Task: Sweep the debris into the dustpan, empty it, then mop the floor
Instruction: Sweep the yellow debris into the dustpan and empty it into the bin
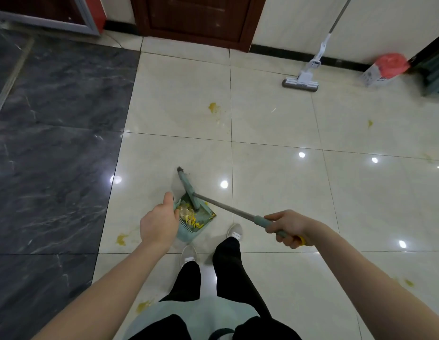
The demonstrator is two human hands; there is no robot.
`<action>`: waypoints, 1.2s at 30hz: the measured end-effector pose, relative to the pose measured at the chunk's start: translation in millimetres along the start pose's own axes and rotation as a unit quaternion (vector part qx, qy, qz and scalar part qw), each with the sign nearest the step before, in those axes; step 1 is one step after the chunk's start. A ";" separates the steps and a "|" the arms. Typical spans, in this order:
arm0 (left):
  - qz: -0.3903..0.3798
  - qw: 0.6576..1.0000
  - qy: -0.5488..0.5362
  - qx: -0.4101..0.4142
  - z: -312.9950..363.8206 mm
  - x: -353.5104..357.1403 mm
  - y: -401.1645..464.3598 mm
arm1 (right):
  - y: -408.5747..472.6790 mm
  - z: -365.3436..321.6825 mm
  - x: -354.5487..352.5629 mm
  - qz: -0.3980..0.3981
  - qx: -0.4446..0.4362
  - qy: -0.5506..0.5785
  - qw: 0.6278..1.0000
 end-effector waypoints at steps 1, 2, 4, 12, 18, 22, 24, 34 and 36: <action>0.000 1.000 -0.002 -0.001 -1.3 -0.3 -1.0 | -2.4 -2.8 -3.5 0.015 -0.005 -0.007 1.000; 0.000 1.000 -0.005 -0.002 -3.0 -0.2 -3.0 | -4.1 -5.7 -5.5 0.031 -0.011 -0.015 0.999; 0.005 1.000 -0.015 -0.007 -6.2 -1.2 -8.3 | -5.1 -11.4 -5.8 0.056 -0.021 -0.023 0.998; 0.009 0.999 -0.020 -0.030 -15.9 1.1 -24.6 | 16.7 -13.3 29.0 0.064 -0.017 -0.032 0.997; 0.018 0.999 -0.029 -0.033 -16.8 7.0 -27.8 | 12.5 -2.2 56.2 -0.035 0.003 -0.015 0.999; 0.022 0.999 -0.034 -0.028 -16.9 6.9 -24.5 | 2.1 -2.8 26.6 -0.020 -0.003 -0.025 0.999; 0.021 0.999 -0.032 -0.029 -19.3 5.3 -24.8 | -6.0 -7.8 13.4 -0.008 -0.011 -0.028 1.000; 0.030 0.997 -0.019 -0.066 -36.3 -3.0 -36.1 | 1.6 -55.1 24.2 0.151 -0.064 -0.178 0.970; 0.030 0.997 -0.023 -0.069 -39.6 -3.0 -38.2 | 1.4 -59.4 31.1 0.184 -0.071 -0.221 0.955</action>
Point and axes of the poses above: each hand's wrist, its own y-axis towards the middle knuckle, its own x-axis out of the palm, z = x × y, the point moved 6 cm from there along y, towards the middle knuckle, and after that the axes turned 13 degrees about x, right-handed, at the moved point
